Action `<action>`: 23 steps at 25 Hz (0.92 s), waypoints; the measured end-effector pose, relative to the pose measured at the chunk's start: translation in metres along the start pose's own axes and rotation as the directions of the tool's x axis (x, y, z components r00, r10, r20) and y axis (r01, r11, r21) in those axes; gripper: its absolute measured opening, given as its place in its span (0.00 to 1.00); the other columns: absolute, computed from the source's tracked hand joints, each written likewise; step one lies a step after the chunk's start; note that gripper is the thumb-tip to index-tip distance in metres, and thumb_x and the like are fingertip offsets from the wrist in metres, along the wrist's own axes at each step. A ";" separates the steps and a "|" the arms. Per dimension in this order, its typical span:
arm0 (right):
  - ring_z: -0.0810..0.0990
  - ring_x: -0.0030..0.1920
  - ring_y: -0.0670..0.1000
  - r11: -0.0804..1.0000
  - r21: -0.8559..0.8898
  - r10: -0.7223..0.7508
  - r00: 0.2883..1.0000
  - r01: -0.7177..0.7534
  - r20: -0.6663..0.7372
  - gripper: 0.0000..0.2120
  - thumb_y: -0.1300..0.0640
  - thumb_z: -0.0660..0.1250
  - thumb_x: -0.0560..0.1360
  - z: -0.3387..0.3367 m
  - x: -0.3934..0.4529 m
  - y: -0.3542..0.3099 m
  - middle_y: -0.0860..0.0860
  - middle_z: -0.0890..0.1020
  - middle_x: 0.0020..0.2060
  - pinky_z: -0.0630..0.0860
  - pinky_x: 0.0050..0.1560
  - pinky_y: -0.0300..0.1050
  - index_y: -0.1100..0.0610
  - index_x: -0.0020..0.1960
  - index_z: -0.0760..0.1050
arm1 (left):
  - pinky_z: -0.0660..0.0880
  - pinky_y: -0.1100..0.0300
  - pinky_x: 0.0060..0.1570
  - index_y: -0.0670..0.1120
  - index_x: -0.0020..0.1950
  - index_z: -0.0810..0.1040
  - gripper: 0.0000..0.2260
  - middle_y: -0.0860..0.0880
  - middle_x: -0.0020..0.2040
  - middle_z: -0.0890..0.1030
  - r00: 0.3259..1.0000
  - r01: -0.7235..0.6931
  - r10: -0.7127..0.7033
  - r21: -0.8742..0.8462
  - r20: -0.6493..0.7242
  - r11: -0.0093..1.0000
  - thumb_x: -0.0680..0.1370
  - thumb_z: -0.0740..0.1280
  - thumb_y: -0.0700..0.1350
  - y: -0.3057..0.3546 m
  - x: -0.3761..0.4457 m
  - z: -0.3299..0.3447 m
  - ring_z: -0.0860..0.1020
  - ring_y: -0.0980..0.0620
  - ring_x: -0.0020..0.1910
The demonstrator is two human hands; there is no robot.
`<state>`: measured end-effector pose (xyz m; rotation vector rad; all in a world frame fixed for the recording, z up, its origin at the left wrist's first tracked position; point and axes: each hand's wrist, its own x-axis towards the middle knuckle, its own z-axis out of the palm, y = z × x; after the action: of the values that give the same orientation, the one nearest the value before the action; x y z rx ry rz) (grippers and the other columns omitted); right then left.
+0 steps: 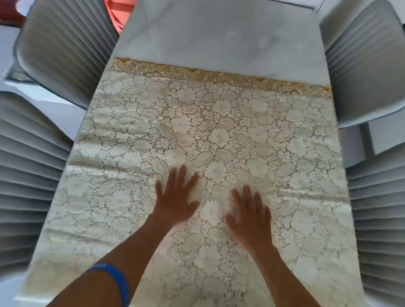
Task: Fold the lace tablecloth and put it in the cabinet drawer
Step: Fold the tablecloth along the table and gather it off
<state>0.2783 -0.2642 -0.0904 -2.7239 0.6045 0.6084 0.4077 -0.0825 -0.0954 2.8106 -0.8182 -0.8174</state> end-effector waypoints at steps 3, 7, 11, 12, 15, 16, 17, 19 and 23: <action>0.40 0.79 0.56 0.999 0.040 -0.026 1.000 0.025 0.013 0.34 0.43 0.55 0.79 0.018 -0.050 -0.004 0.49 0.39 0.79 0.47 0.77 0.59 0.44 0.79 0.43 | 0.47 0.41 0.76 0.54 0.79 0.51 0.31 0.48 0.80 0.42 0.997 -0.069 0.068 -0.047 -0.030 0.997 0.79 0.59 0.57 -0.007 -0.042 0.009 0.42 0.47 0.79; 0.43 0.79 0.56 0.989 -0.022 -0.144 0.989 0.143 -0.017 0.35 0.39 0.56 0.76 0.059 -0.137 0.001 0.50 0.43 0.79 0.48 0.77 0.57 0.46 0.79 0.49 | 0.52 0.42 0.75 0.51 0.74 0.65 0.28 0.47 0.79 0.55 0.977 -0.211 0.207 -0.069 -0.056 0.975 0.77 0.61 0.60 -0.034 -0.154 0.049 0.51 0.46 0.79; 0.51 0.78 0.56 0.952 -0.077 -0.296 0.955 0.296 0.013 0.38 0.42 0.65 0.69 0.074 -0.187 0.024 0.50 0.53 0.78 0.58 0.74 0.60 0.48 0.77 0.60 | 0.63 0.47 0.69 0.51 0.59 0.76 0.26 0.48 0.63 0.73 0.955 -0.294 0.296 0.068 -0.021 0.953 0.67 0.67 0.64 -0.050 -0.239 0.081 0.69 0.45 0.62; 0.54 0.78 0.56 0.943 -0.116 -0.313 0.950 0.313 0.017 0.39 0.45 0.66 0.66 0.075 -0.194 0.030 0.50 0.55 0.78 0.61 0.72 0.59 0.49 0.76 0.62 | 0.66 0.47 0.66 0.50 0.57 0.76 0.24 0.48 0.60 0.75 0.951 -0.303 0.308 0.101 -0.038 0.948 0.65 0.69 0.60 -0.050 -0.246 0.086 0.71 0.45 0.59; 0.78 0.60 0.62 0.927 -0.295 -0.262 0.963 0.233 -0.063 0.30 0.60 0.68 0.62 0.084 -0.217 0.042 0.58 0.77 0.65 0.77 0.54 0.57 0.56 0.65 0.74 | 0.80 0.48 0.46 0.42 0.53 0.79 0.22 0.40 0.54 0.79 0.959 -0.204 0.237 0.207 -0.153 0.957 0.60 0.75 0.38 -0.046 -0.255 0.091 0.79 0.38 0.49; 0.80 0.49 0.62 0.910 -0.382 -0.234 0.960 0.162 -0.150 0.22 0.65 0.66 0.64 0.087 -0.224 0.048 0.59 0.80 0.55 0.78 0.46 0.56 0.59 0.58 0.77 | 0.81 0.50 0.36 0.39 0.52 0.80 0.22 0.38 0.52 0.81 0.967 -0.138 0.184 0.247 -0.175 0.959 0.58 0.75 0.33 -0.043 -0.257 0.089 0.80 0.36 0.46; 0.80 0.41 0.62 0.894 -0.437 -0.216 0.948 0.096 -0.234 0.17 0.68 0.61 0.65 0.087 -0.229 0.055 0.59 0.81 0.47 0.77 0.41 0.55 0.60 0.52 0.78 | 0.79 0.52 0.28 0.38 0.49 0.81 0.21 0.38 0.50 0.82 0.970 -0.080 0.139 0.274 -0.200 0.958 0.57 0.75 0.30 -0.041 -0.260 0.088 0.81 0.37 0.42; 0.78 0.36 0.61 0.896 -0.442 -0.182 0.941 0.039 -0.286 0.14 0.68 0.56 0.65 0.080 -0.235 0.061 0.58 0.80 0.37 0.77 0.39 0.55 0.62 0.44 0.78 | 0.76 0.55 0.22 0.38 0.44 0.82 0.19 0.40 0.43 0.83 0.971 -0.031 0.093 0.267 -0.222 0.963 0.55 0.76 0.29 -0.041 -0.268 0.082 0.80 0.39 0.35; 0.80 0.48 0.57 0.906 -0.418 -0.032 0.997 0.060 0.074 0.15 0.60 0.59 0.67 0.074 -0.251 0.055 0.53 0.83 0.45 0.70 0.59 0.56 0.56 0.51 0.78 | 0.76 0.56 0.44 0.47 0.51 0.78 0.12 0.47 0.45 0.83 0.998 0.025 -0.034 0.190 0.043 0.981 0.70 0.65 0.36 -0.035 -0.284 0.072 0.81 0.44 0.45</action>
<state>0.0217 -0.2013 -0.0494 -3.0879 0.4291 0.9041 0.1844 0.1000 -0.0316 2.9860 -0.9086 -0.8546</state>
